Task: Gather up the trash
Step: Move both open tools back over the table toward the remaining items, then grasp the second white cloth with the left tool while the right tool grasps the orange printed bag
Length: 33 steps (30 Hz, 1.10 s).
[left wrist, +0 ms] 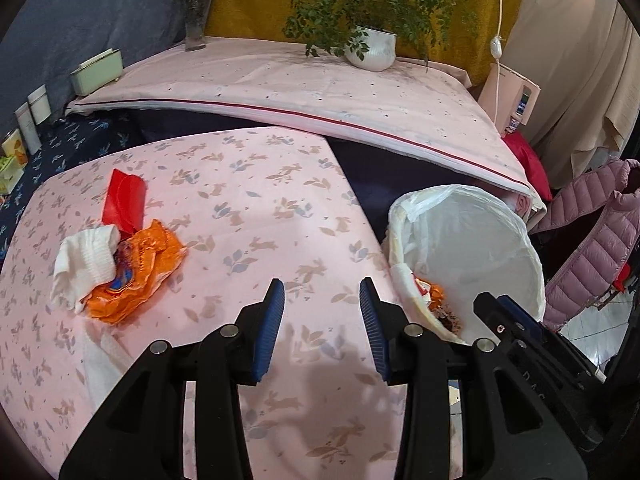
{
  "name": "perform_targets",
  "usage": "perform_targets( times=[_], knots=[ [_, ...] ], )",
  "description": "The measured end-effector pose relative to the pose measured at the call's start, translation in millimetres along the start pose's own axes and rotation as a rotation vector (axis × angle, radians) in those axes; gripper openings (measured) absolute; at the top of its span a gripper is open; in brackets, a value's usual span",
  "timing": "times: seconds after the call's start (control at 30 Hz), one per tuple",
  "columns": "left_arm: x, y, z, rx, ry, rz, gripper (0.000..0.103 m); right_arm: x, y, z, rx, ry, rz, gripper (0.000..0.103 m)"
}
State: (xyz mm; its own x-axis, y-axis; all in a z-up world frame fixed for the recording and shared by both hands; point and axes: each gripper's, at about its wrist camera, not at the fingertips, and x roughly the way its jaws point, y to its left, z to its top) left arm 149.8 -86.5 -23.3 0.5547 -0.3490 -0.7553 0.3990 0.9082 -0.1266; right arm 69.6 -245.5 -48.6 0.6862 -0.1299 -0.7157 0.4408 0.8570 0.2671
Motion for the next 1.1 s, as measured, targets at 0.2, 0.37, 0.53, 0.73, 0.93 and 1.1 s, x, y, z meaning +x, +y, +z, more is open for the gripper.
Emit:
perform_targets(
  times=[0.2, 0.37, 0.53, 0.73, 0.93, 1.1],
  knots=[
    [-8.1, 35.3, -14.7, -0.044, 0.010, 0.050, 0.037, -2.0, 31.7, -11.6, -0.069, 0.016, 0.009, 0.028],
    [-10.9, 69.7, -32.5, -0.084, 0.035, 0.112, 0.043, -1.7, 59.6, -22.6, -0.128, 0.035, 0.022, 0.029],
    [-9.3, 111.1, -53.4, -0.143, 0.065, 0.179, 0.052, 2.6, 84.6, -38.8, -0.170, 0.061, 0.041, 0.035],
    [-4.6, 148.5, -77.1, -0.179, 0.105, 0.242, 0.069, 10.4, 117.8, -59.1, -0.232, 0.098, 0.065, 0.040],
    [2.6, 165.3, -89.1, -0.198, 0.130, 0.231, 0.079, 18.0, 145.9, -73.6, -0.281, 0.124, 0.078, 0.041],
    [10.0, 178.0, -95.3, -0.237, 0.140, 0.195, 0.079, 25.7, 164.4, -78.4, -0.311, 0.139, 0.082, 0.042]
  ],
)
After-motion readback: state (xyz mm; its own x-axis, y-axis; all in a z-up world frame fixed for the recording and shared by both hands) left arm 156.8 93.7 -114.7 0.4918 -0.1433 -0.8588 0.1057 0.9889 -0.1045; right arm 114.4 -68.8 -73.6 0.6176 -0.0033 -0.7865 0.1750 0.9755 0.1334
